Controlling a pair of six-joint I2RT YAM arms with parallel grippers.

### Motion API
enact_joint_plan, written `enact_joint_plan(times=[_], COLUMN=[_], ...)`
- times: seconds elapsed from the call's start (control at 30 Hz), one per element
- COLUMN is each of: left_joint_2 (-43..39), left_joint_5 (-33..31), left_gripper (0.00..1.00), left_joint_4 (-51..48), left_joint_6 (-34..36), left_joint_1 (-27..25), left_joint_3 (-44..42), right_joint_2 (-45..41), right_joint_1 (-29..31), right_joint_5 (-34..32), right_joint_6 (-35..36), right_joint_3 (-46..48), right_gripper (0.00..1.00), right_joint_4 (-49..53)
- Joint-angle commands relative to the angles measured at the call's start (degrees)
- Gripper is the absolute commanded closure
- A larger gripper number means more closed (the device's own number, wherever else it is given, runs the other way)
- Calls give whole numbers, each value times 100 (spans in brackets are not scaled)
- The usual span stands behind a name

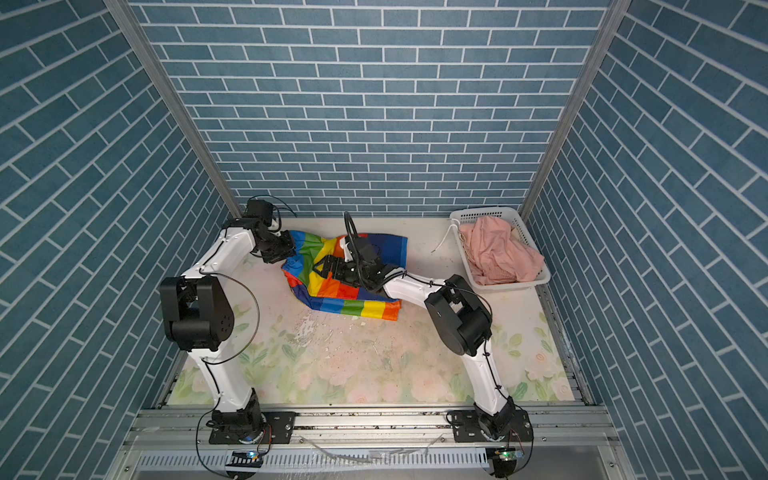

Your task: Fold and stack the shorts

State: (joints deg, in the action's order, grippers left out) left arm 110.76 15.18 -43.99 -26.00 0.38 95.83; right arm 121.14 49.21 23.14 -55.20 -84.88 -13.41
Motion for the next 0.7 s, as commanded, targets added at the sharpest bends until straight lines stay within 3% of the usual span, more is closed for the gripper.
enact_joint_plan(times=[0.0,0.27,0.4,0.5,0.67], left_joint_2=[29,-148,-265,-348,-389], left_joint_5=[73,335,235,132,197], left_gripper=[100,100,100,100,100], left_joint_4=[105,-56,-346,-450,-389], left_joint_6=[-79,45,296,391,303], left_joint_1=[94,81,85,93,89], left_joint_3=[137,-33,9,21,13], right_joint_2=[-68,239,-223,-644,-300], right_joint_1=[187,282,126,42,123], right_joint_5=[-75,72,153,-138,-1], right_joint_6=[-41,-256,-51,514,470], right_joint_3=[407,658,733,599,138], right_gripper=[2,1,2,1,1], right_joint_4=[-437,-681,-366,480,561])
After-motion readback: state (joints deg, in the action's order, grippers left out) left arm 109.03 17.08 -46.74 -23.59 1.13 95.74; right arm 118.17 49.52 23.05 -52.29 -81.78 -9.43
